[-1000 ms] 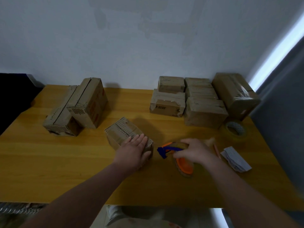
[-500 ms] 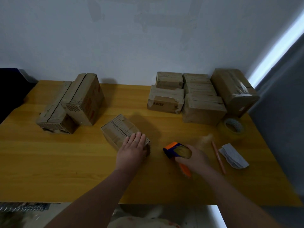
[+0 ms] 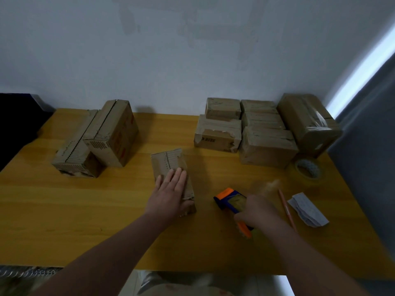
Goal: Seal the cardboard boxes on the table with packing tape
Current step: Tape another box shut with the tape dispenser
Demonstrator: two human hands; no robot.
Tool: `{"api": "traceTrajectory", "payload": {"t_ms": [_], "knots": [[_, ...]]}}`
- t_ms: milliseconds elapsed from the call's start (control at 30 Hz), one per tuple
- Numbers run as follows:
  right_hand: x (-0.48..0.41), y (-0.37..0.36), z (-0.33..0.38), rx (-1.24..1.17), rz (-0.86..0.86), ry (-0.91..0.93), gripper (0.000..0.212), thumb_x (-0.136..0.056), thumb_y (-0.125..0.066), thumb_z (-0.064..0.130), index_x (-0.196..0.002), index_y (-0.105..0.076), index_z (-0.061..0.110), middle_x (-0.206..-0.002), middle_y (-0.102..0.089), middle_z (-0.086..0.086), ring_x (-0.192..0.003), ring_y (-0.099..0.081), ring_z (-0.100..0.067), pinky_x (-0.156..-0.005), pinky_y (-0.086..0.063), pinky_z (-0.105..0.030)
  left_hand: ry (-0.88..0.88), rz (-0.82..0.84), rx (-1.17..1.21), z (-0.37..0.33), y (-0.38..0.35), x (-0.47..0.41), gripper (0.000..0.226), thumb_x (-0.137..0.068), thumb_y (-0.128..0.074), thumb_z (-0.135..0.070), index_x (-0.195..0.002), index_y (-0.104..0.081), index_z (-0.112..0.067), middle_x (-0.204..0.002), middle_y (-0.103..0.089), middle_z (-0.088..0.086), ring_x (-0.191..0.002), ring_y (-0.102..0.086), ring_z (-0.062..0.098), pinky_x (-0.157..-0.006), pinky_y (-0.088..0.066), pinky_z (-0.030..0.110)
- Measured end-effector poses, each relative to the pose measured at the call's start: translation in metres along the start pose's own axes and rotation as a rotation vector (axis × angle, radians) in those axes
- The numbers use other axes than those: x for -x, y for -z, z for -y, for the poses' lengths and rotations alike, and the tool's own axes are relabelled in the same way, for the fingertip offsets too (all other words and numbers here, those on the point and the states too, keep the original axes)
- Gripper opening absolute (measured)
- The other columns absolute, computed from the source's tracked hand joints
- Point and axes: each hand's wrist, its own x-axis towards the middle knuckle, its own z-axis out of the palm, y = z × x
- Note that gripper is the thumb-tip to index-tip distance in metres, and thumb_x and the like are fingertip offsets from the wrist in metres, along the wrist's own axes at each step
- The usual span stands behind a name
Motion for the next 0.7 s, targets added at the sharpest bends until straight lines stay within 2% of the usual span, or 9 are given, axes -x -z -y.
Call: {"api": "traceTrajectory", "payload": {"t_ms": [133, 367, 700], "knots": [[0.0, 0.001, -0.002, -0.07, 0.008, -0.002, 0.039, -0.079, -0.07, 0.04, -0.102, -0.046, 0.019, -0.086, -0.049, 0.004, -0.079, -0.052, -0.014, -0.056, -0.039, -0.026, 0.05, 0.04, -0.111, -0.004, -0.002, -0.005, 0.08, -0.094, -0.029, -0.061, -0.152, 0.01, -0.022, -0.158, 0.017, -0.003, -0.147, 0.012, 0.016, -0.116, 0.01, 0.047], [-0.002, 0.003, -0.001, -0.129, 0.056, 0.003, 0.048, -0.079, -0.07, 0.041, -0.114, -0.047, 0.017, -0.096, -0.051, 0.001, -0.091, -0.054, -0.017, -0.063, -0.042, -0.027, 0.041, 0.1, -0.1, -0.002, 0.002, -0.005, 0.08, -0.095, -0.037, -0.054, -0.152, 0.011, -0.026, -0.16, 0.014, -0.005, -0.147, 0.011, 0.014, -0.113, 0.003, 0.063], [-0.002, 0.009, -0.001, -0.2, 0.062, 0.035, 0.042, -0.075, -0.073, 0.04, -0.103, -0.05, 0.02, -0.093, -0.057, 0.0, -0.082, -0.059, -0.016, -0.071, -0.054, -0.032, -0.098, 0.175, -0.09, 0.018, 0.011, -0.009, 0.087, -0.095, -0.053, -0.034, -0.151, 0.013, -0.03, -0.159, 0.017, -0.007, -0.147, 0.012, 0.013, -0.114, 0.005, 0.057]]}}
